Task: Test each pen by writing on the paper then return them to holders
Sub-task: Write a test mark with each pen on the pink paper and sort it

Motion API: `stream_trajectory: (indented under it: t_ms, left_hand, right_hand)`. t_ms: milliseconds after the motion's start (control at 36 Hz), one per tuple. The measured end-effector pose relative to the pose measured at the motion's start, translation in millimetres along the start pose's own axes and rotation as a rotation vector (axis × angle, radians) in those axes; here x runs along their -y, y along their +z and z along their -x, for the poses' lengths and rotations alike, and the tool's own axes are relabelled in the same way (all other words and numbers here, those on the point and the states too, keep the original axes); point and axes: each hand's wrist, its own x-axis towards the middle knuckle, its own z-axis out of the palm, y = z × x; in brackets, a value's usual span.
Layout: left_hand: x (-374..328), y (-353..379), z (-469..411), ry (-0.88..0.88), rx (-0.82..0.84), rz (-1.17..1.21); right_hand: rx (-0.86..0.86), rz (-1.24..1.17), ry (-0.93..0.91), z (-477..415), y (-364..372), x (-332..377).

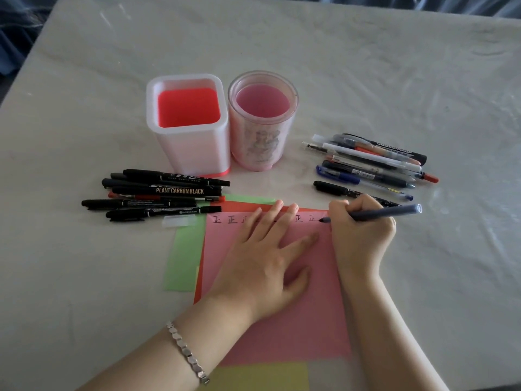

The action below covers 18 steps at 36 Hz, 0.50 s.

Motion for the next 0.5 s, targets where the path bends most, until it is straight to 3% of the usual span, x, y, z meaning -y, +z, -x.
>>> stream_trajectory:
  t_ms: [250, 500]
  left_hand:
    - [1, 2, 2, 0.014, -0.019, 0.001]
    - [5, -15, 11, 0.028, -0.329, 0.198]
  right_hand:
    - [-0.046, -0.258, 0.125, -1, -6, 9]
    - [0.154, -0.225, 0.165, 22, -24, 26]
